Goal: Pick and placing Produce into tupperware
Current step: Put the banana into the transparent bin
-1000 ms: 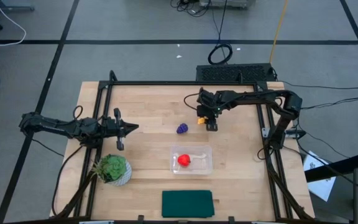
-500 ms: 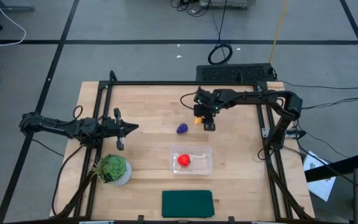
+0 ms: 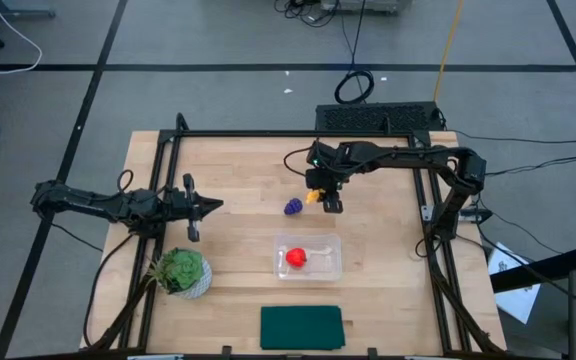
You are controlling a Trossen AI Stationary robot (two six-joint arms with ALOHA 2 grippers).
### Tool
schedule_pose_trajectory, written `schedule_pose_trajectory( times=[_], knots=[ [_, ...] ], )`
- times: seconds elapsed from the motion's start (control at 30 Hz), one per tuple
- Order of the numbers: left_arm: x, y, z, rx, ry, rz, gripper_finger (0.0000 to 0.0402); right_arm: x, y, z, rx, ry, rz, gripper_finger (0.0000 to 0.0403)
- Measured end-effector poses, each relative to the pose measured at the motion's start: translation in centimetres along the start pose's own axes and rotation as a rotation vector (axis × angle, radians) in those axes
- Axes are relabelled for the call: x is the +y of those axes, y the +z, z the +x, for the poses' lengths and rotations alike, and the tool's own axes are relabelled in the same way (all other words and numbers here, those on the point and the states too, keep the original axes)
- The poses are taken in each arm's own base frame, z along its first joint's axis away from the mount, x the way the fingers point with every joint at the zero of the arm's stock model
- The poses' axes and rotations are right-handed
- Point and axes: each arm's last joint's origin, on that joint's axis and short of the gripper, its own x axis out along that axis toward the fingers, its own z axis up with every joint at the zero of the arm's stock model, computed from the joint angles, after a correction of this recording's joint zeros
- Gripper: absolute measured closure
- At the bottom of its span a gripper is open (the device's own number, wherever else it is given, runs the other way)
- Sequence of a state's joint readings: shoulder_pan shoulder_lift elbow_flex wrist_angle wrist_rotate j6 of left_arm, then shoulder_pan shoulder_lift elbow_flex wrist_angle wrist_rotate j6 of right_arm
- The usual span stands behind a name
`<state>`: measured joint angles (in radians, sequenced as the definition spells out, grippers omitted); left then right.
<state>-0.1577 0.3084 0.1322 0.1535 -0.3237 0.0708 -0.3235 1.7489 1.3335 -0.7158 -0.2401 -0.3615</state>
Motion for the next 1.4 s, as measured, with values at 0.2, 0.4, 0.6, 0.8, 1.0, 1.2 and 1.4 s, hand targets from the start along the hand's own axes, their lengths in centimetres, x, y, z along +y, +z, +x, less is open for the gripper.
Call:
schedule_pose_trajectory(
  times=[0.2, 0.4, 0.6, 0.8, 1.0, 1.2, 1.4],
  knots=[
    [0.0, 0.0, 0.0, 0.000, 0.000, 0.000, 0.0380, 0.7, 0.3, -1.1, -0.034, -0.007, -0.006, 0.0255],
    [0.0, 0.0, 0.0, 0.000, 0.000, 0.000, 0.0380, 1.1, 0.4, -2.9, -0.081, -0.023, 0.016, 0.0256],
    [0.0, 0.0, 0.0, 0.000, 0.000, 0.000, 0.0380, 2.2, 0.6, -4.5, -0.128, -0.030, 0.002, 0.0256],
    [0.0, 0.0, 0.0, 0.000, 0.000, 0.000, 0.0380, 2.9, 0.7, -6.0, -0.180, -0.040, 0.002, 0.0256],
    [0.0, 0.0, 0.0, 0.000, 0.000, 0.000, 0.0380, 2.9, 0.7, -6.0, -0.178, -0.040, 0.007, 0.0256],
    [0.0, 0.0, 0.0, 0.000, 0.000, 0.002, 0.0380, 3.1, 0.7, -6.3, -0.158, -0.030, 0.019, 0.0256],
    [0.0, 0.0, 0.0, 0.000, 0.000, 0.004, 0.0380, 3.8, 1.5, -8.0, -0.197, -0.031, 0.004, 0.0256]
  ],
)
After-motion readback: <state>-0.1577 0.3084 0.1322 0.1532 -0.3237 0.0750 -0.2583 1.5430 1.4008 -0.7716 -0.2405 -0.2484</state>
